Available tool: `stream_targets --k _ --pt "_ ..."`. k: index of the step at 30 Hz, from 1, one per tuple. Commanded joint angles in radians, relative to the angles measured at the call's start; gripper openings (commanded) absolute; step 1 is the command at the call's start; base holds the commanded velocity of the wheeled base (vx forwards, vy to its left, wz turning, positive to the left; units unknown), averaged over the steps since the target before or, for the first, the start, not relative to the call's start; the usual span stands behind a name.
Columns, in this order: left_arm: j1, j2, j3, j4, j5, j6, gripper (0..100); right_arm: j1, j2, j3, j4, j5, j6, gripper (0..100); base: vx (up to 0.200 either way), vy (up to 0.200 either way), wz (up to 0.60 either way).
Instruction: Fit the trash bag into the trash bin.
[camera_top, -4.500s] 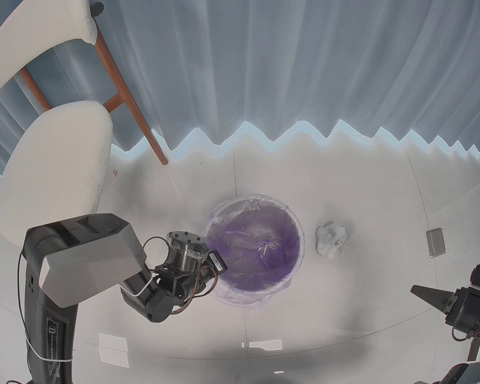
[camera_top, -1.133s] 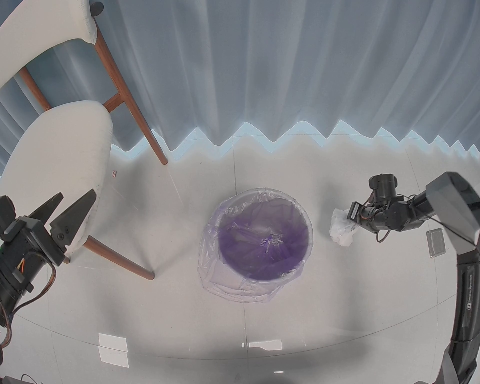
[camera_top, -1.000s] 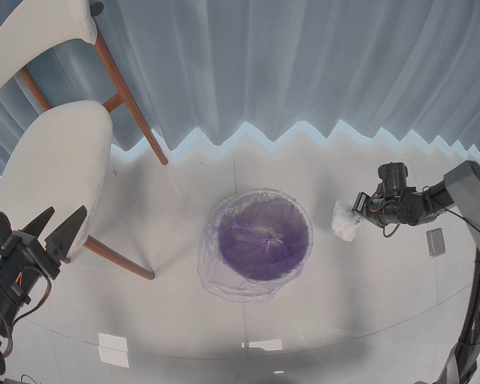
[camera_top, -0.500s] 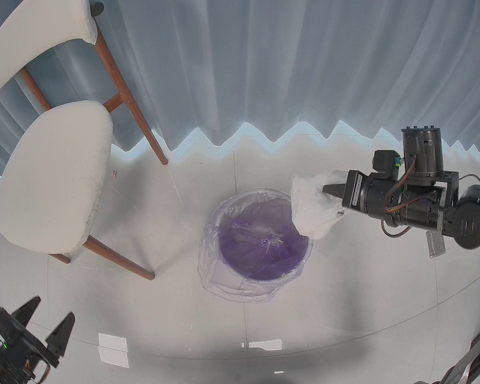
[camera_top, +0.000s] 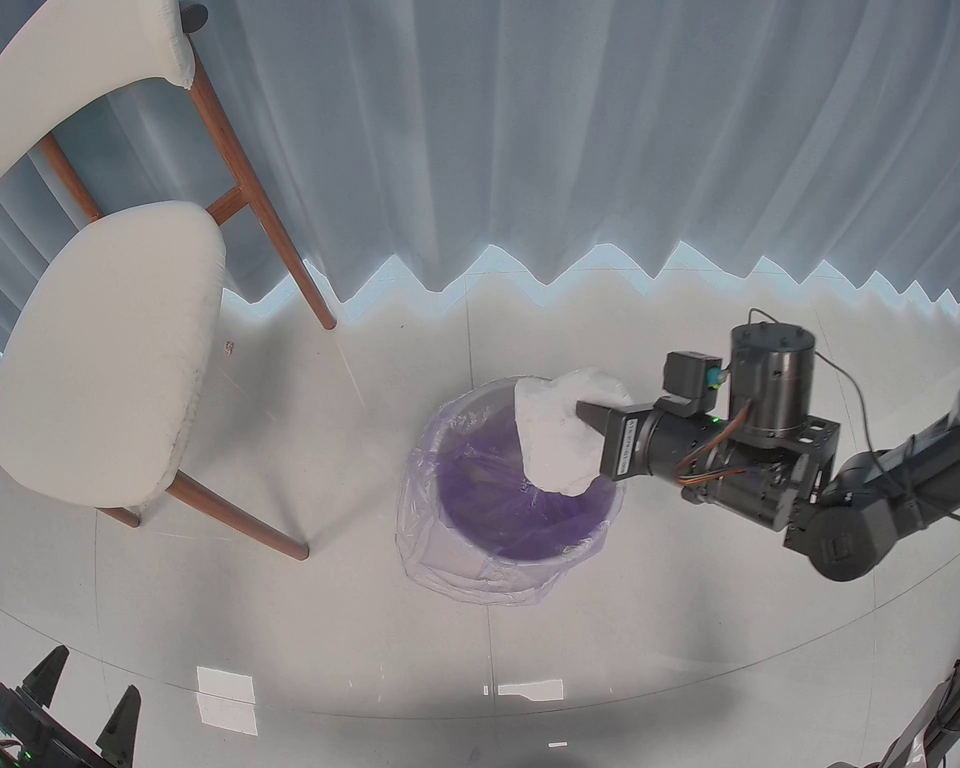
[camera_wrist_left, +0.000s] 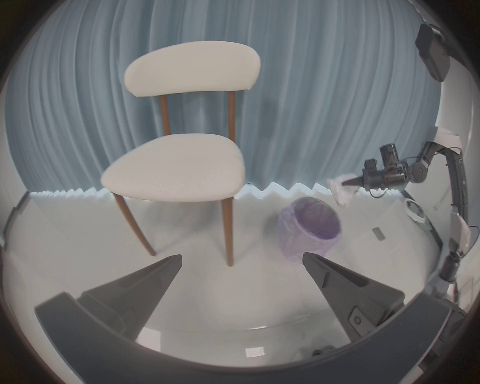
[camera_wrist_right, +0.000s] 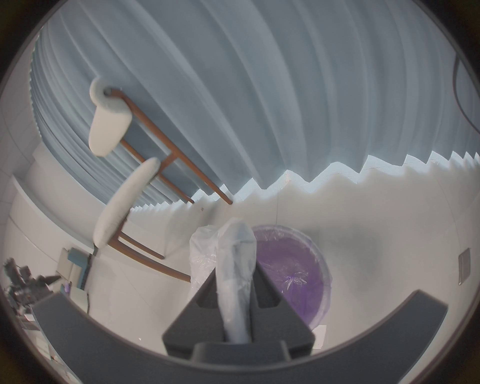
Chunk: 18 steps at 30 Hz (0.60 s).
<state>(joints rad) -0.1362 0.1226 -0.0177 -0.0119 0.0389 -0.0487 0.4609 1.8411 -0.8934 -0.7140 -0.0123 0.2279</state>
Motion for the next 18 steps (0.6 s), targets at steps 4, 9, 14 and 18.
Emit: stream_targets --k 4,9,14,18 --pt "0.001 -0.026 0.018 0.010 0.118 0.013 100 -0.007 0.262 -0.127 -0.058 -0.035 -0.050 0 0.000 0.000 0.00" --pt "-0.006 -0.023 0.016 0.070 -0.152 0.107 100 -0.022 0.308 -0.164 -0.065 -0.040 -0.053 0 0.000 0.000 0.00" --pt "-0.006 -0.023 0.018 0.056 -0.119 0.090 100 -0.024 0.334 -0.170 -0.068 -0.043 -0.051 0 0.000 0.000 0.00" --pt "-0.006 -0.023 0.018 0.056 -0.117 0.089 100 -0.027 0.371 -0.191 -0.071 -0.049 -0.050 0 0.000 0.000 0.00"
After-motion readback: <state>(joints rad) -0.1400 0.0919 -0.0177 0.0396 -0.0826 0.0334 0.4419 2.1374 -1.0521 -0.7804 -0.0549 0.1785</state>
